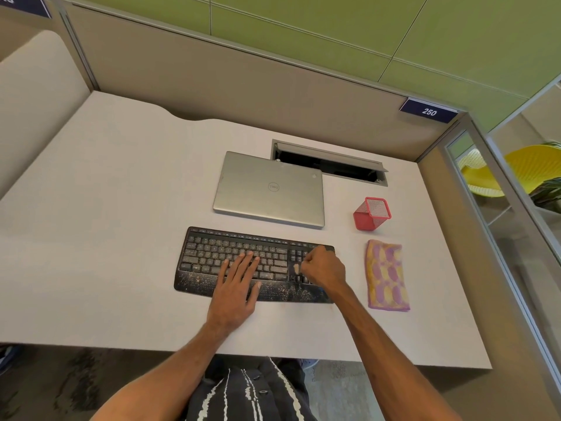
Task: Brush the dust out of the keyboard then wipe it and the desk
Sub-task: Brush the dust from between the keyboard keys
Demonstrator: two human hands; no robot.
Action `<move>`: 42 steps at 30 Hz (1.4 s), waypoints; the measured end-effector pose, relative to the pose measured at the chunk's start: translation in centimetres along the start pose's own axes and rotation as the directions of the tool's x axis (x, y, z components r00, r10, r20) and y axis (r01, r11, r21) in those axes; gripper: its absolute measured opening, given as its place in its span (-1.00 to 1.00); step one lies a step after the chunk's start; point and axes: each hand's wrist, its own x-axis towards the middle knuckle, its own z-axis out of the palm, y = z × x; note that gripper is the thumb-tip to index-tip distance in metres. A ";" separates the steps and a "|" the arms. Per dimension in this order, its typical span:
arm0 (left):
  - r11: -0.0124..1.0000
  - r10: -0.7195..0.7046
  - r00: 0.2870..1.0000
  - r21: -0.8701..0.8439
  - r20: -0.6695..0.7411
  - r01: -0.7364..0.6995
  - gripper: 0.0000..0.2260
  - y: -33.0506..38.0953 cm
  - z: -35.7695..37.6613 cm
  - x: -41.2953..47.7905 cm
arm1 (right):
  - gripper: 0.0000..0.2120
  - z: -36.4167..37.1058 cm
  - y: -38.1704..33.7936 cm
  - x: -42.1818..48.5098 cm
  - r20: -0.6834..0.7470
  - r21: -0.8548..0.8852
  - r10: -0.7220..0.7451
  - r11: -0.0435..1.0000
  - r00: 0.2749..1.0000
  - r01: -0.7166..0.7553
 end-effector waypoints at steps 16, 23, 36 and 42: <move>1.000 0.001 1.000 0.002 0.005 -0.001 -0.40 0.2 -0.4 0.1 | -0.88 -0.1 1.9 -0.3 0.072 -0.002 0.044 0.999 0.996 -0.044; 1.000 0.005 1.000 0.005 0.007 -0.005 -0.40 0.2 -0.6 0.1 | -0.82 -0.8 3.0 -0.5 -0.109 0.112 0.046 0.993 0.993 -0.033; 1.000 0.004 1.000 0.007 0.011 -0.004 -0.40 0.2 -0.6 0.0 | -0.82 -0.6 3.6 -0.6 -0.093 0.101 0.033 0.995 0.995 -0.023; 1.000 0.001 1.000 0.004 0.007 -0.001 -0.41 0.2 -0.6 0.0 | -0.85 0.1 4.0 -1.1 0.068 -0.007 -0.006 1.000 0.998 0.007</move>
